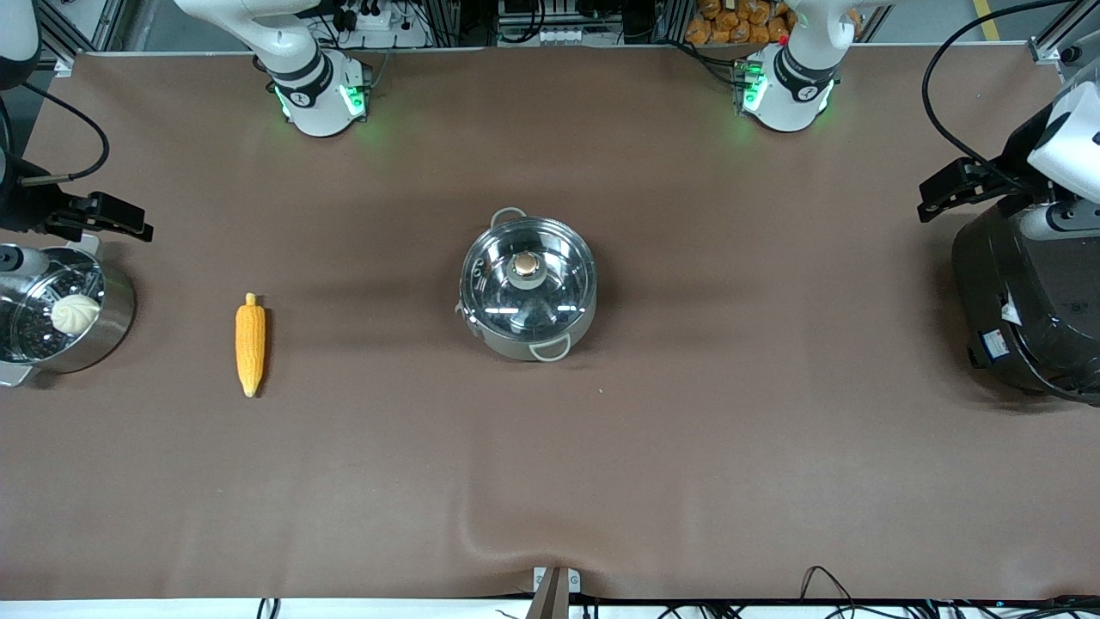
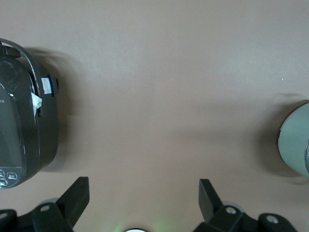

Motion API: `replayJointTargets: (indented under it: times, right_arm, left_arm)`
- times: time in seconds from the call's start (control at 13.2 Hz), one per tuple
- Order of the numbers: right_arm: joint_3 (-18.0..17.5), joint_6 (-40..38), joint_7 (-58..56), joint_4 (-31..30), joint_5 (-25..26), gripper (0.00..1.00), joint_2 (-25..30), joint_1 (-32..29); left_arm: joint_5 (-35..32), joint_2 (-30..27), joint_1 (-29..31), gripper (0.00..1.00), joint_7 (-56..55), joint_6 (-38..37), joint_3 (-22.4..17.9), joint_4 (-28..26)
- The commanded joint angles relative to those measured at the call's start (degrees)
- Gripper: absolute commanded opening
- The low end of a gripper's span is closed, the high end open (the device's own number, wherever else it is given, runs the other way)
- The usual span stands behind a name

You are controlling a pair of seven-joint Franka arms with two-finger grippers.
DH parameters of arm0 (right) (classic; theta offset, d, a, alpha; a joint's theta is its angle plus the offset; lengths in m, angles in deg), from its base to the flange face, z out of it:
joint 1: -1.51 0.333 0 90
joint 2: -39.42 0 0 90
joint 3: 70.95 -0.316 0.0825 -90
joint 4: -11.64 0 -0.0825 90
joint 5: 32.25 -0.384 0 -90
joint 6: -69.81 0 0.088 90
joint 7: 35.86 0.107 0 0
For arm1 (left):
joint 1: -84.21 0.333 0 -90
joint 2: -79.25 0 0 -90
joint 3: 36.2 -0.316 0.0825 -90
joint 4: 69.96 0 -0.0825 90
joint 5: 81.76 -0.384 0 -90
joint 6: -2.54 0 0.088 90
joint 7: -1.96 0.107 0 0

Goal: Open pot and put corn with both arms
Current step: 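Move the left gripper toward the pot while the right gripper reaches the corn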

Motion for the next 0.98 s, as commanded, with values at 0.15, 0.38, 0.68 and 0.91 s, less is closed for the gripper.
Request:
replayJointTargets:
  times: [0.15,0.38,0.68,0.91]
  right_arm:
    - [0.54,-0.37,0.16,0.00,0.91,1.00,0.75,1.02]
    - [0.54,-0.37,0.07,0.00,0.91,1.00,0.66,0.93]
    - [0.54,1.21,0.07,-0.26,0.91,1.00,0.05,0.85]
    - [0.54,11.19,-2.63,-4.12,0.82,1.00,-2.40,0.84]
  left_arm:
    - [0.19,-0.75,-0.59,1.00,0.71,-1.03,-0.28,0.23]
    - [0.19,-0.48,0.37,1.00,1.33,-1.29,-0.81,0.23]
    - [1.07,2.32,-2.42,1.00,-2.87,-1.21,1.20,0.49]
    - [1.25,8.02,-8.04,1.00,-16.28,-0.68,4.01,5.40]
